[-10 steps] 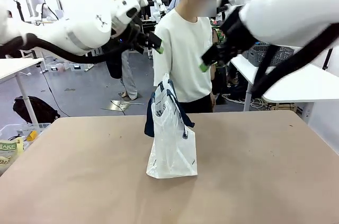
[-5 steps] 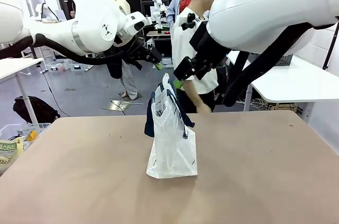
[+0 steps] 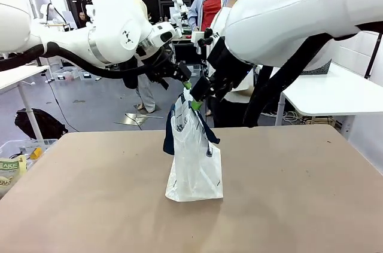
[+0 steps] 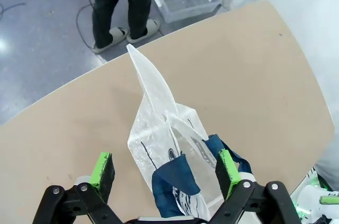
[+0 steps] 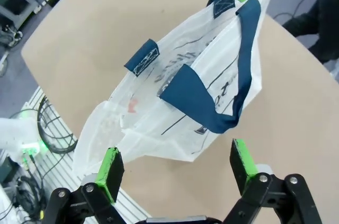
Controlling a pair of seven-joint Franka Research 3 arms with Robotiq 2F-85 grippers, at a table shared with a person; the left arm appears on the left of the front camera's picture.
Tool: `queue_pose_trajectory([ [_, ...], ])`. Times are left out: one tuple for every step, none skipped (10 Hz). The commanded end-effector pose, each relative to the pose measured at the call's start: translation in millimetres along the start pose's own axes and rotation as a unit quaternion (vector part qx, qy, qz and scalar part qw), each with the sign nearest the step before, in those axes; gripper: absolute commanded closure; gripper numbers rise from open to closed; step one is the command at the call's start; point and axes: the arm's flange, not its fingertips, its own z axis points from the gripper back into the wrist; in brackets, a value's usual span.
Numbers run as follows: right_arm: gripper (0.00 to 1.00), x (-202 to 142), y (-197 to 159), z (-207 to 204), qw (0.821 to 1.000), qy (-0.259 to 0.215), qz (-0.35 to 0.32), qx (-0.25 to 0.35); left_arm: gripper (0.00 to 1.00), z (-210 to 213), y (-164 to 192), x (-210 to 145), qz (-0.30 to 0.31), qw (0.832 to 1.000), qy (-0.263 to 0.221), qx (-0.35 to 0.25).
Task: Transfer purchased items from the store into the shopping bag.
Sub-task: Open the Reusable shopping bag in the center of the table.
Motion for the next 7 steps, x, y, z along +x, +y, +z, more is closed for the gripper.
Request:
queue_pose_trajectory([
  [0.00,13.9,0.2,-6.8,0.999,0.002,0.011,0.033,0.00,4.5,10.9,-16.1,0.018,1.000,0.022,-0.013],
  [0.00,14.4,-0.3,-7.1,0.999,0.003,0.011,0.033,0.00,3.5,10.0,-16.2,0.017,1.000,0.021,-0.016],
  [0.00,17.1,0.8,-11.0,0.999,0.007,0.010,0.039,0.00,-1.1,7.2,-18.2,0.014,0.999,0.033,-0.023],
  [0.00,23.0,-2.9,-16.6,0.999,0.004,0.026,0.046,0.00,-8.3,9.7,-16.2,0.008,0.998,0.049,-0.027],
  [0.00,25.5,-3.8,-22.3,0.999,0.006,0.019,0.049,0.00,-10.5,9.7,-18.0,0.009,0.998,0.053,-0.034],
  [0.00,26.3,-3.5,-26.7,0.998,0.008,0.014,0.053,0.00,-10.3,8.3,-19.6,0.011,0.998,0.050,-0.035],
  [0.00,29.8,-5.9,-32.5,0.999,0.010,0.010,0.049,0.00,-10.5,9.8,-18.6,0.012,0.998,0.050,-0.031],
])
